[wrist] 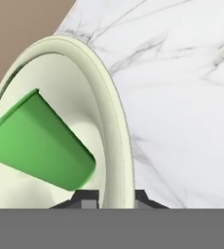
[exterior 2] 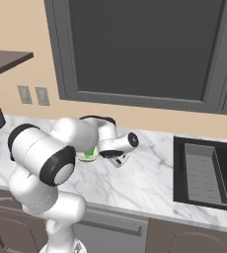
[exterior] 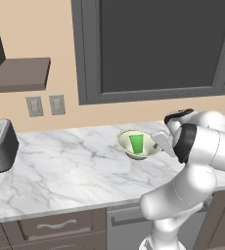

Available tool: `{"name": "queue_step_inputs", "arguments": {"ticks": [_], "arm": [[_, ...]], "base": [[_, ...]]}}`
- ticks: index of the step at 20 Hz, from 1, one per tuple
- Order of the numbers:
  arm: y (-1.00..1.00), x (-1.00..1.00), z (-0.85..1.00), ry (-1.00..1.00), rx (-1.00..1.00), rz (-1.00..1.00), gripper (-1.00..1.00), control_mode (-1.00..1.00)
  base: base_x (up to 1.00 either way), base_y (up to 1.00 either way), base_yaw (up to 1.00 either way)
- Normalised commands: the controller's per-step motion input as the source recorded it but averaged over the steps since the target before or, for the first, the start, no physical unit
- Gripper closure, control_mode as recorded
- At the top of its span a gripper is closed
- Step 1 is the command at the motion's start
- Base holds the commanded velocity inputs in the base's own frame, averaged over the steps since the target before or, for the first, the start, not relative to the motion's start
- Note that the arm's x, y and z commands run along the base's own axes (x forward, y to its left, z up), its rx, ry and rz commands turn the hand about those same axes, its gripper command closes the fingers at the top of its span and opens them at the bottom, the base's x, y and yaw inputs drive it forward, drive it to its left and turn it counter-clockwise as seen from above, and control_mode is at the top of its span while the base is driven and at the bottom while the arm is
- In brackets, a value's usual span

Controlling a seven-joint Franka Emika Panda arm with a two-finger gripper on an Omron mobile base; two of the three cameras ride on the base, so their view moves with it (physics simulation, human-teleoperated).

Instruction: Place the cup inside the bowl on the dining table and move the bowl to any counter.

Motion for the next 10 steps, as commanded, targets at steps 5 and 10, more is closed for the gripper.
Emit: {"name": "queue_step_inputs", "arguments": {"ticks": [5, 10], "arm": [[0.01, 0.0, -0.01, -0.01, 0.0, 0.0, 1.0, -1.0], [0.02, 0.0, -0.03, 0.0, -0.01, 0.0, 1.0, -1.0]], "base": [[0.0, 0.0, 0.0], [0.0, 0.0, 0.0]]}}
